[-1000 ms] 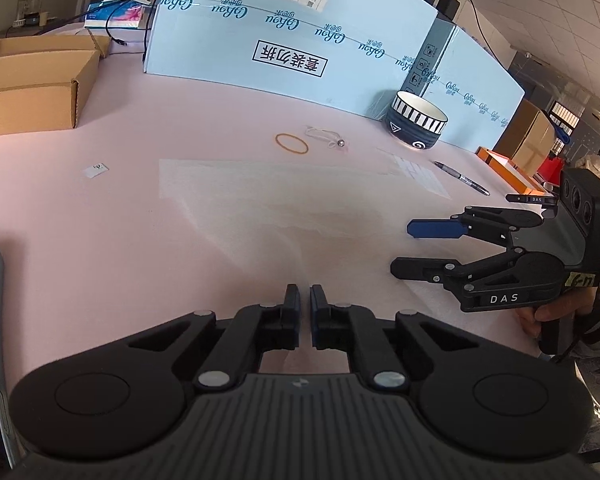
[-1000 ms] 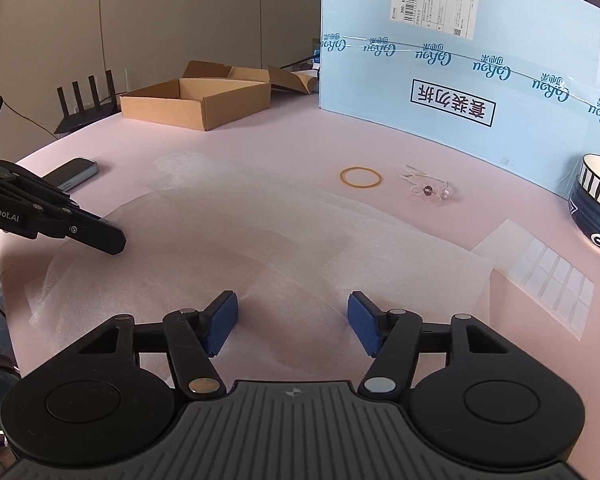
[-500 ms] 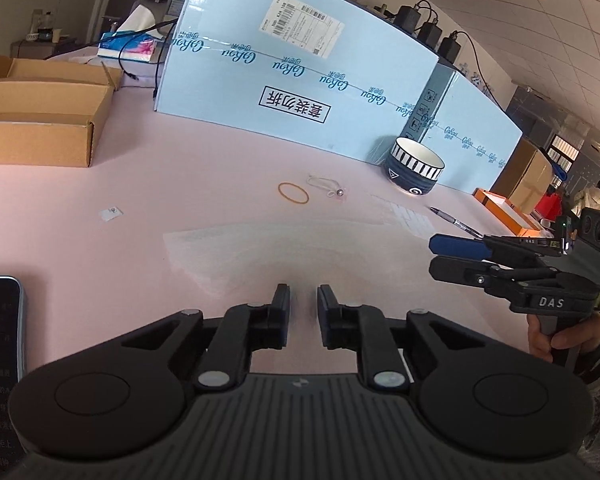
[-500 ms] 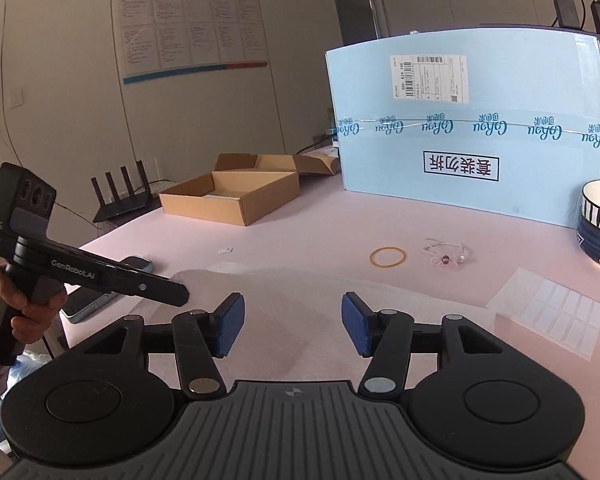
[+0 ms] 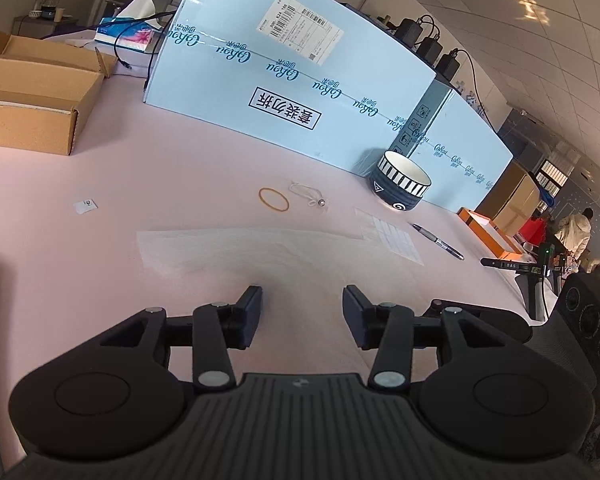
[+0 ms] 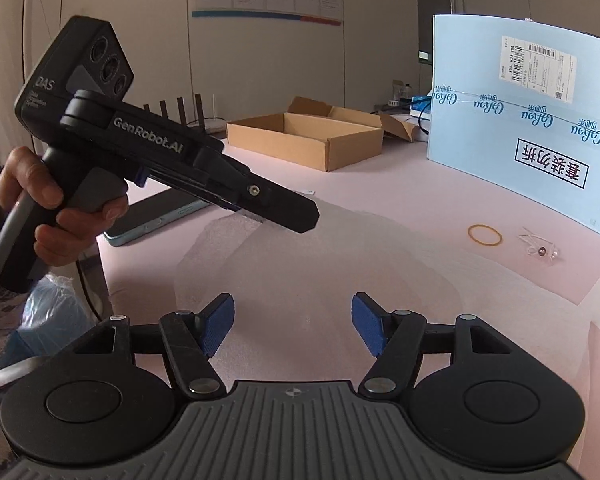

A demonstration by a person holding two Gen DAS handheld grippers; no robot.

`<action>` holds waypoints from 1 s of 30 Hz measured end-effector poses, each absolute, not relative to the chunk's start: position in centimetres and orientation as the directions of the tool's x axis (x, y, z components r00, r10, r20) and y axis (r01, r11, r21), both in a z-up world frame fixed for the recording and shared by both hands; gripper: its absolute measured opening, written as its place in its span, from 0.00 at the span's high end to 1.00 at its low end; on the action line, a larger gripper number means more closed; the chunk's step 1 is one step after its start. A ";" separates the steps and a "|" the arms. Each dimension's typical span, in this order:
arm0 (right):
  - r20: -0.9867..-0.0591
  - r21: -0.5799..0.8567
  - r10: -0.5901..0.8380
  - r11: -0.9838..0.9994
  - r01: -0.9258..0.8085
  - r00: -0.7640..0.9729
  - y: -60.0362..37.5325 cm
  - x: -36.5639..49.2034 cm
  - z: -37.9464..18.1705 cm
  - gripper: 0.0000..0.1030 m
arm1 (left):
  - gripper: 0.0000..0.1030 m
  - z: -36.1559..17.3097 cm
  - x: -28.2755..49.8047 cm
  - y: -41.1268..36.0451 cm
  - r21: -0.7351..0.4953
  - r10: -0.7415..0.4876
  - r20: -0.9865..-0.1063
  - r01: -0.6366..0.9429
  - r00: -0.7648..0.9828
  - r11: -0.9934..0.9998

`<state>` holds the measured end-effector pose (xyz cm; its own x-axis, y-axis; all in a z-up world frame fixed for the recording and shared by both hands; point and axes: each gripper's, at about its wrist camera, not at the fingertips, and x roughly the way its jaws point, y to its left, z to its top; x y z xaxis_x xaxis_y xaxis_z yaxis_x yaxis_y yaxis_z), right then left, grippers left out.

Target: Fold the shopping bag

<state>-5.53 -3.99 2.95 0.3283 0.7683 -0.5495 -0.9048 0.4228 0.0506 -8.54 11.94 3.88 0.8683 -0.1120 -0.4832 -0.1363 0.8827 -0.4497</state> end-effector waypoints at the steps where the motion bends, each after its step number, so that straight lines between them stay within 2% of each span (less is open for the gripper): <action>1: -0.543 0.045 0.773 0.415 -0.909 0.327 -4.1 -5.5 2.7 0.56 | 0.58 3.8 -8.8 12.1 -0.450 -0.104 -0.488 -0.148 0.867 0.881; 2: -0.538 0.041 0.778 0.409 -0.911 0.325 -4.1 -5.5 2.6 0.62 | 0.57 3.5 -9.2 12.4 -0.452 -0.093 -0.499 -0.167 0.862 0.876; 3: -0.537 0.047 0.778 0.413 -0.910 0.326 -4.3 -5.4 2.6 0.78 | 0.57 3.2 -9.6 12.8 -0.454 -0.082 -0.510 -0.186 0.856 0.871; 5: -0.536 0.059 0.778 0.423 -0.904 0.329 -4.6 -5.1 2.6 0.89 | 0.57 2.4 -10.4 13.3 -0.471 -0.078 -0.531 -0.217 0.844 0.855; 10: -0.516 0.060 0.784 0.436 -0.898 0.346 -5.0 -5.3 2.0 0.90 | 0.57 1.1 -12.0 13.8 -0.525 -0.105 -0.531 -0.229 0.841 0.820; 14: -0.499 0.063 0.789 0.446 -0.893 0.359 -5.2 -5.6 1.6 0.90 | 0.57 0.5 -13.9 14.0 -0.589 -0.115 -0.489 -0.231 0.865 0.774; 19: -0.496 0.111 0.795 0.457 -0.882 0.349 -5.5 -5.2 1.5 0.90 | 0.51 -0.2 -15.9 13.9 -0.643 -0.135 -0.428 -0.196 0.894 0.741; 23: -0.492 0.139 0.799 0.465 -0.875 0.346 -5.6 -5.1 1.4 0.90 | 0.51 -0.4 -16.5 13.1 -0.622 -0.138 -0.411 -0.167 0.901 0.765; 28: -0.485 0.157 0.802 0.472 -0.868 0.349 -5.6 -4.9 1.4 0.90 | 0.47 -0.3 -15.9 11.1 -0.518 -0.151 -0.417 -0.097 0.896 0.850; 30: -0.484 0.158 0.802 0.473 -0.867 0.349 -5.7 -4.9 1.4 0.90 | 0.47 -0.7 -15.6 11.3 -0.529 -0.156 -0.407 -0.093 0.900 0.844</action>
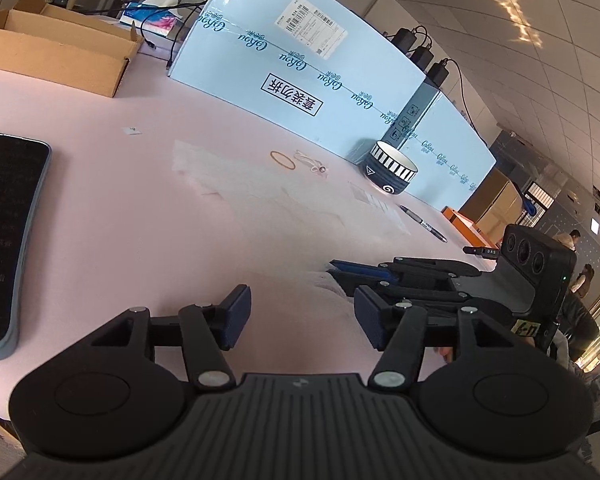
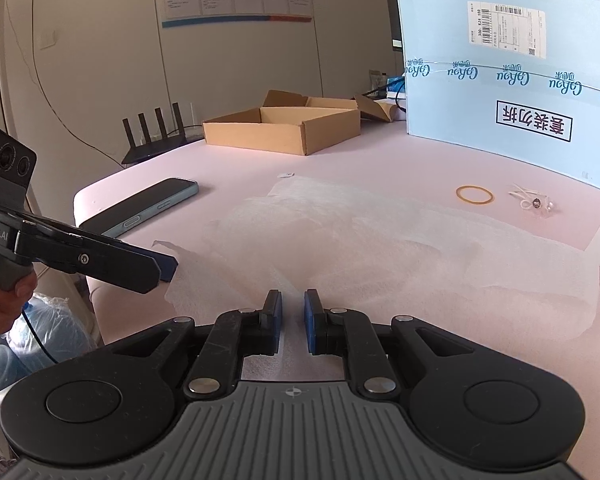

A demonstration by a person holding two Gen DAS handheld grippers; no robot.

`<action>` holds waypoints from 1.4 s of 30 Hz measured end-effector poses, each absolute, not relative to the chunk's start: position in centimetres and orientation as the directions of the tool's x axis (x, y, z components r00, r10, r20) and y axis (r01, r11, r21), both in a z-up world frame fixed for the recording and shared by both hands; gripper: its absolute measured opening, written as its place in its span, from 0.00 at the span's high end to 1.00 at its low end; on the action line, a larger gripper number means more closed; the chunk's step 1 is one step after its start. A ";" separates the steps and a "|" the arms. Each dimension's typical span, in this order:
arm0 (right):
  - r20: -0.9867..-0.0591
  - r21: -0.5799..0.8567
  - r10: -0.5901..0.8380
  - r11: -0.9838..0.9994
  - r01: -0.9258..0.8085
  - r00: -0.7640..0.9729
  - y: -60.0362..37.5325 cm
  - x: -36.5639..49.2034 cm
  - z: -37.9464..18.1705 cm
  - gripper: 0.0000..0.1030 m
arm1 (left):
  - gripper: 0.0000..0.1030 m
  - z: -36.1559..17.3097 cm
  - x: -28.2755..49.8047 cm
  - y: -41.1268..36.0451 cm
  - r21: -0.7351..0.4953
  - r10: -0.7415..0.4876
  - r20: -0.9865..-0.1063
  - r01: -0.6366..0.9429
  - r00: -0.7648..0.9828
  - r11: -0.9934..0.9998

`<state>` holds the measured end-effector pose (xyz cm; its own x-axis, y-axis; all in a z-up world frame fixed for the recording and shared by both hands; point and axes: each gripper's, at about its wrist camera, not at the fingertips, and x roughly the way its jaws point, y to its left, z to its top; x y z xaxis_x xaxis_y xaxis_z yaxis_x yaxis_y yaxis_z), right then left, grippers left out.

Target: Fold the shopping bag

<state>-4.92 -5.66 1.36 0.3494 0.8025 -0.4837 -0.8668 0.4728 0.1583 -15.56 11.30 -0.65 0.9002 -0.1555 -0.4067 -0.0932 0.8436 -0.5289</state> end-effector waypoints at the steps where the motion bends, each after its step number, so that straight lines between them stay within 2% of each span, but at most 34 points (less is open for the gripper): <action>1: -0.483 0.164 0.804 0.473 -0.866 0.348 -5.7 -4.8 1.3 0.90 | 0.47 -0.8 -15.5 11.5 -0.540 -0.156 -0.397 -0.093 0.905 0.837; 4: -0.480 0.187 0.808 0.474 -0.861 0.341 -5.8 -4.6 1.3 0.90 | 0.51 -1.1 -15.0 11.7 -0.544 -0.135 -0.378 -0.102 0.916 0.832; 5: -0.479 0.191 0.809 0.474 -0.860 0.340 -5.9 -4.6 1.3 0.90 | 0.61 -1.1 -14.7 11.5 -0.527 -0.122 -0.380 -0.106 0.917 0.843; 6: -0.478 0.195 0.810 0.475 -0.858 0.339 -5.9 -4.6 1.2 0.90 | 0.82 -1.3 -14.4 11.3 -0.517 -0.126 -0.390 -0.103 0.912 0.850; 7: -0.477 0.197 0.811 0.475 -0.858 0.339 -5.9 -4.5 1.2 0.90 | 0.92 -1.4 -14.1 11.1 -0.507 -0.131 -0.400 -0.100 0.907 0.856; 8: -0.476 0.199 0.812 0.474 -0.858 0.339 -5.9 -4.5 1.2 0.90 | 0.97 -1.7 -13.8 11.1 -0.516 -0.144 -0.413 -0.100 0.899 0.851; 17: -0.466 0.226 0.817 0.480 -0.848 0.339 -6.3 -4.4 1.1 0.89 | 0.97 -1.3 -15.9 10.7 -0.535 -0.146 -0.335 -0.061 0.931 0.843; 19: -0.458 0.242 0.820 0.485 -0.840 0.342 -6.5 -4.5 1.1 0.86 | 0.97 -1.2 -16.2 10.6 -0.530 -0.141 -0.331 -0.061 0.933 0.846; 20: -0.453 0.250 0.822 0.487 -0.837 0.344 -6.6 -4.5 1.1 0.82 | 0.97 -1.4 -16.1 10.5 -0.524 -0.136 -0.342 -0.069 0.930 0.849; 23: -0.426 0.259 0.818 0.519 -0.814 0.386 -7.4 -5.0 1.6 0.59 | 0.97 -1.8 -15.8 10.3 -0.512 -0.122 -0.371 -0.093 0.921 0.854; 28: -0.376 0.262 0.839 0.503 -0.824 0.393 -9.1 -6.1 3.7 0.59 | 0.97 -1.8 -15.7 9.6 -0.474 -0.123 -0.368 -0.072 0.921 0.877; 32: -0.398 0.269 0.870 0.414 -0.870 0.291 -7.8 -7.1 5.2 0.60 | 0.97 -1.6 -15.6 9.4 -0.464 -0.144 -0.350 -0.038 0.926 0.885; 35: -0.428 0.183 0.855 0.399 -0.899 0.293 -5.6 -7.6 5.6 0.60 | 0.97 -1.8 -15.6 9.2 -0.469 -0.156 -0.339 -0.023 0.928 0.883; 42: -0.496 0.143 0.837 0.341 -0.929 0.231 -1.7 -7.4 4.7 0.60 | 0.97 -2.1 -15.8 9.1 -0.464 -0.151 -0.344 -0.028 0.927 0.885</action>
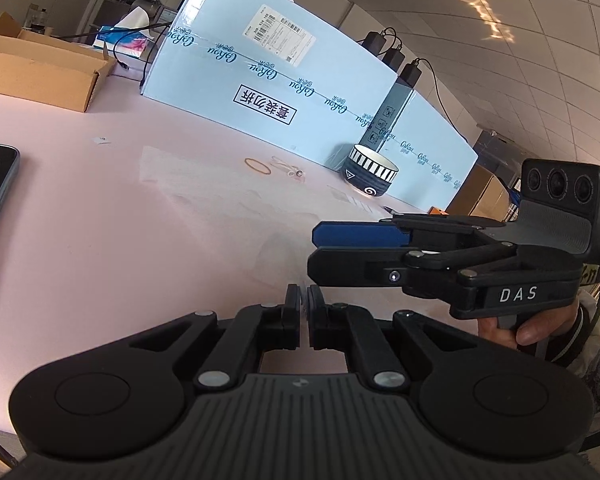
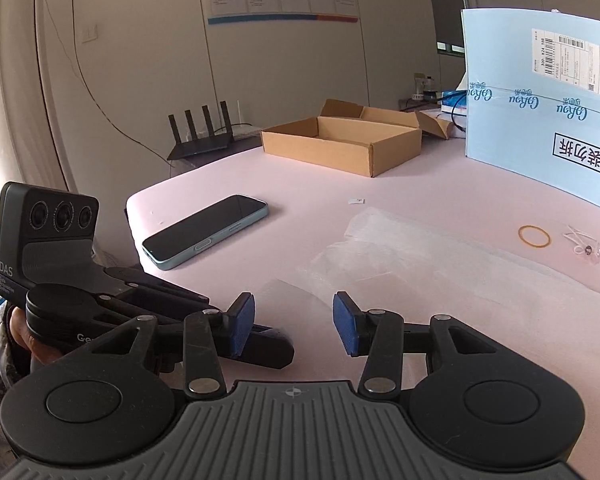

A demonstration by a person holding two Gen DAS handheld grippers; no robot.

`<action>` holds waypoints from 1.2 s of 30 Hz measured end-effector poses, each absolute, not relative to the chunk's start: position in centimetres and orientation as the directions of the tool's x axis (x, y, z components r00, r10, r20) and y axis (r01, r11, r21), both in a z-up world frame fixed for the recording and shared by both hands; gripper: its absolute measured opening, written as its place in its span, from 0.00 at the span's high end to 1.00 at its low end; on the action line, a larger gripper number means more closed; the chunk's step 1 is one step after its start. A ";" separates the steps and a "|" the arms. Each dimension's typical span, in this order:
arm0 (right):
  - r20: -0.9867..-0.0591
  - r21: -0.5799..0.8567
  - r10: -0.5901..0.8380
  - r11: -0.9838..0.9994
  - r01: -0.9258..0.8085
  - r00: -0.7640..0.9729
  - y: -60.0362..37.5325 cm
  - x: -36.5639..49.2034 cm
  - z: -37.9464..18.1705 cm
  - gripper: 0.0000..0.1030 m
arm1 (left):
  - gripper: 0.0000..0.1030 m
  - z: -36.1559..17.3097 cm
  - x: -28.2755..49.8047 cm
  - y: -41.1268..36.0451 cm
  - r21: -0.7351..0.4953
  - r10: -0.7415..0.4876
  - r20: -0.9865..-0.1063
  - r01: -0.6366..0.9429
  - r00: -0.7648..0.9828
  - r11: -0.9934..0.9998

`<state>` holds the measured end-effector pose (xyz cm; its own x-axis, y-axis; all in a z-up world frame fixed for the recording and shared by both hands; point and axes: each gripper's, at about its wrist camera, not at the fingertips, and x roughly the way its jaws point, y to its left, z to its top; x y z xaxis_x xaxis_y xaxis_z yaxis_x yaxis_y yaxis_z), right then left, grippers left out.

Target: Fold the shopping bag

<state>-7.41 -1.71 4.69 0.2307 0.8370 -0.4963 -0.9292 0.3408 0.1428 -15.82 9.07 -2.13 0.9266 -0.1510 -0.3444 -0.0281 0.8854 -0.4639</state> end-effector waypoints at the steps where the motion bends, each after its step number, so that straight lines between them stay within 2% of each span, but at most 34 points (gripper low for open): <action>1: -0.501 0.136 0.833 0.343 -0.930 0.234 -1.5 -7.4 4.6 0.60 | 1.00 -2.2 -15.8 9.0 -0.460 -0.145 -0.347 -0.033 0.927 0.887; 4: -0.524 0.122 0.815 0.359 -0.925 0.248 -1.0 -7.2 4.4 0.62 | 0.99 -2.4 -15.8 9.2 -0.460 -0.134 -0.347 -0.044 0.928 0.887; 5: -0.533 0.121 0.809 0.364 -0.924 0.248 -0.9 -7.1 4.2 0.66 | 0.99 -2.4 -15.9 9.3 -0.464 -0.140 -0.344 -0.039 0.928 0.885; 7: -0.551 0.132 0.800 0.365 -0.922 0.238 -0.8 -6.7 3.9 0.75 | 0.99 -2.5 -16.0 9.4 -0.471 -0.153 -0.339 -0.026 0.928 0.882; 9: -0.562 0.155 0.797 0.365 -0.918 0.222 -0.8 -6.4 3.7 0.93 | 0.99 -2.6 -16.0 9.2 -0.467 -0.166 -0.337 -0.012 0.927 0.884; 24: -0.392 0.242 0.885 0.361 -0.901 0.250 -4.3 -6.2 6.1 0.95 | 0.98 -2.8 -16.6 9.7 -0.491 -0.113 -0.337 -0.072 0.935 0.868; 28: -0.429 0.250 0.866 0.386 -0.888 0.256 -4.2 -5.9 5.1 0.95 | 0.97 -2.6 -16.5 9.2 -0.478 -0.121 -0.337 -0.059 0.934 0.876; 30: -0.435 0.263 0.862 0.396 -0.880 0.258 -4.2 -5.6 4.6 0.95 | 0.87 -2.6 -16.6 9.1 -0.483 -0.128 -0.334 -0.053 0.934 0.874; 36: -0.429 0.262 0.863 0.403 -0.877 0.268 -3.9 -5.2 4.1 0.95 | 0.84 -2.5 -16.6 9.1 -0.501 -0.129 -0.329 -0.056 0.936 0.864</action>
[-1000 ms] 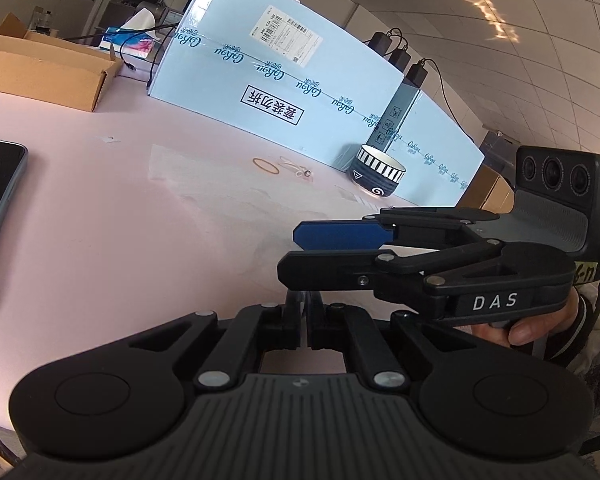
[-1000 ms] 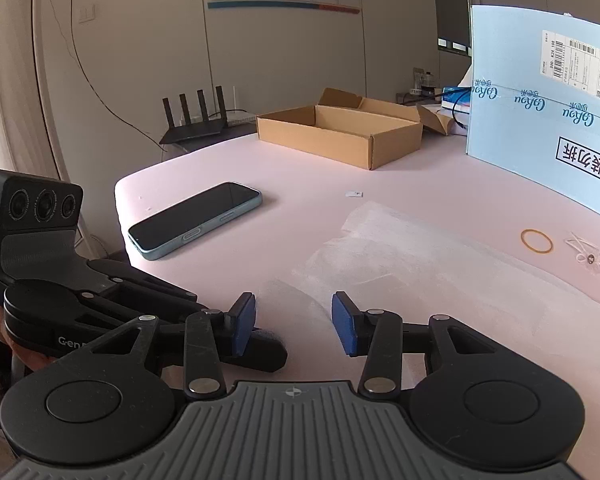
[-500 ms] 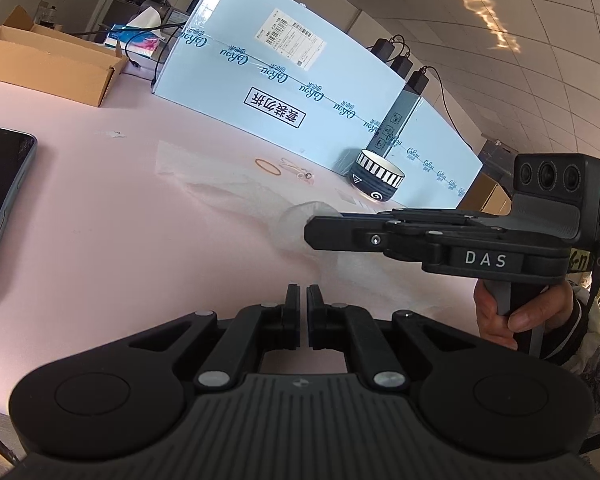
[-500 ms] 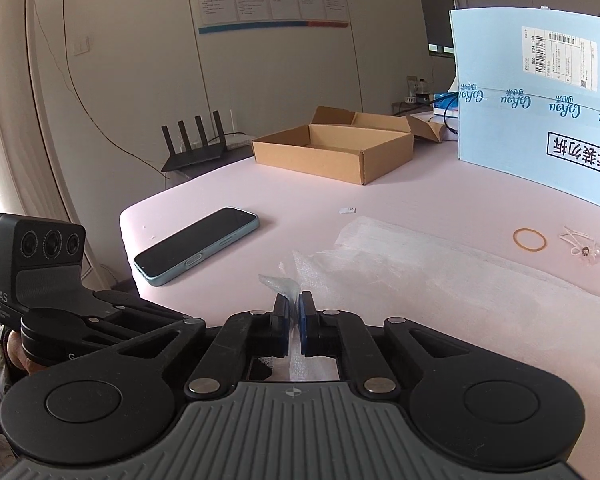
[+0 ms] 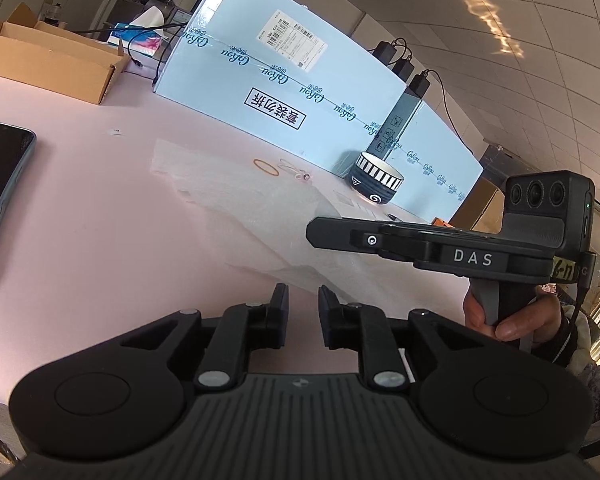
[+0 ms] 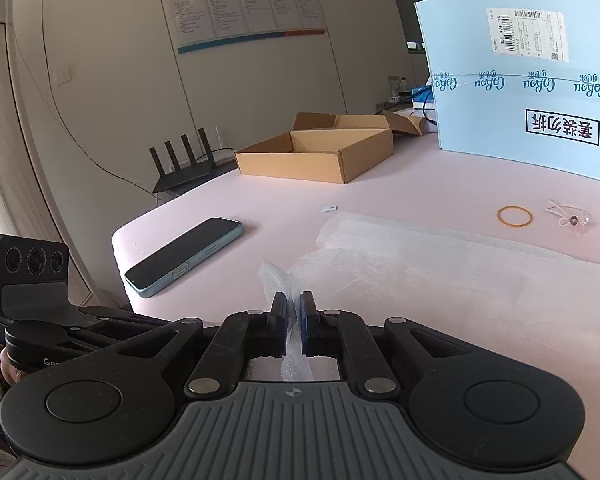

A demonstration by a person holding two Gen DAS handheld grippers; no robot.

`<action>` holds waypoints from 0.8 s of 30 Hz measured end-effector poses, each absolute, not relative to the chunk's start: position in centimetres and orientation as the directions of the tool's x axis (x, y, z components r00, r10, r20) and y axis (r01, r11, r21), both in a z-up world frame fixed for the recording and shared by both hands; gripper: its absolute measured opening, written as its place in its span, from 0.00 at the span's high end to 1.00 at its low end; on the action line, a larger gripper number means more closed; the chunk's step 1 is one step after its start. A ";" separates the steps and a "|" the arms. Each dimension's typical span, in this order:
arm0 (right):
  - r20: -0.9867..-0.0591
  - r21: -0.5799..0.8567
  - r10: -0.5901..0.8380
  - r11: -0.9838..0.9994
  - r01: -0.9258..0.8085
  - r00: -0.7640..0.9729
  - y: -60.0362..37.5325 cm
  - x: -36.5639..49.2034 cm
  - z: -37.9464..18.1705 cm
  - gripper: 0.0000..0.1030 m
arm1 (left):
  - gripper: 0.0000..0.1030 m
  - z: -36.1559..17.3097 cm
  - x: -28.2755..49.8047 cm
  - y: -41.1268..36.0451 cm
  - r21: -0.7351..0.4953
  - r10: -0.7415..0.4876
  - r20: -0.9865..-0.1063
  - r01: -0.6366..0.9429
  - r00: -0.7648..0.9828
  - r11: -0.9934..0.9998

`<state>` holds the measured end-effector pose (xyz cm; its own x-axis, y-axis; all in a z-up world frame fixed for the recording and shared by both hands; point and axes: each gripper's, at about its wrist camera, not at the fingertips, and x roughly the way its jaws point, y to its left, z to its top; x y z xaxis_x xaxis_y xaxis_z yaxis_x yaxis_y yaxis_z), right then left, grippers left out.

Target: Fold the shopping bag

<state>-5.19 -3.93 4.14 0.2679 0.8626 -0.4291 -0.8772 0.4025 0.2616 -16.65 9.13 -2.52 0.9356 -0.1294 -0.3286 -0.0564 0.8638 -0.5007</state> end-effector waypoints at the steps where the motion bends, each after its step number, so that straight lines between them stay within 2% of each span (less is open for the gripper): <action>1: -0.428 0.259 0.863 0.403 -0.878 0.270 -3.9 -5.2 4.1 0.95 | 0.82 -2.5 -16.7 9.1 -0.503 -0.130 -0.327 -0.056 0.936 0.862; 4: -0.420 0.267 0.865 0.406 -0.874 0.274 -4.0 -5.0 4.0 0.95 | 0.69 -2.3 -17.0 9.1 -0.511 -0.133 -0.317 -0.051 0.939 0.858; 6: -0.418 0.266 0.864 0.411 -0.872 0.280 -4.0 -4.9 3.8 0.95 | 0.56 -2.1 -17.6 8.9 -0.511 -0.129 -0.308 -0.050 0.943 0.858; 8: -0.415 0.275 0.867 0.408 -0.870 0.276 -4.1 -4.7 3.6 0.95 | 0.51 -1.9 -18.3 8.9 -0.506 -0.120 -0.304 -0.053 0.945 0.861; 16: -0.387 0.302 0.877 0.412 -0.860 0.284 -4.2 -4.4 3.1 0.95 | 0.50 -1.9 -17.9 9.3 -0.508 -0.087 -0.311 -0.088 0.947 0.857; 20: -0.378 0.304 0.879 0.415 -0.858 0.291 -4.6 -4.4 3.3 0.95 | 0.57 -1.7 -16.7 9.2 -0.474 -0.060 -0.344 -0.118 0.937 0.872; 22: -0.368 0.310 0.884 0.408 -0.859 0.287 -4.8 -4.4 3.5 0.96 | 0.72 -1.7 -16.0 9.4 -0.474 -0.041 -0.372 -0.151 0.927 0.867; 23: -0.360 0.314 0.888 0.404 -0.859 0.286 -4.9 -4.4 3.5 0.98 | 0.92 -1.8 -15.6 9.6 -0.479 -0.033 -0.388 -0.170 0.921 0.861; 24: -0.346 0.321 0.893 0.401 -0.858 0.288 -5.1 -4.4 3.6 0.98 | 1.00 -1.9 -15.4 9.8 -0.487 -0.033 -0.399 -0.181 0.916 0.855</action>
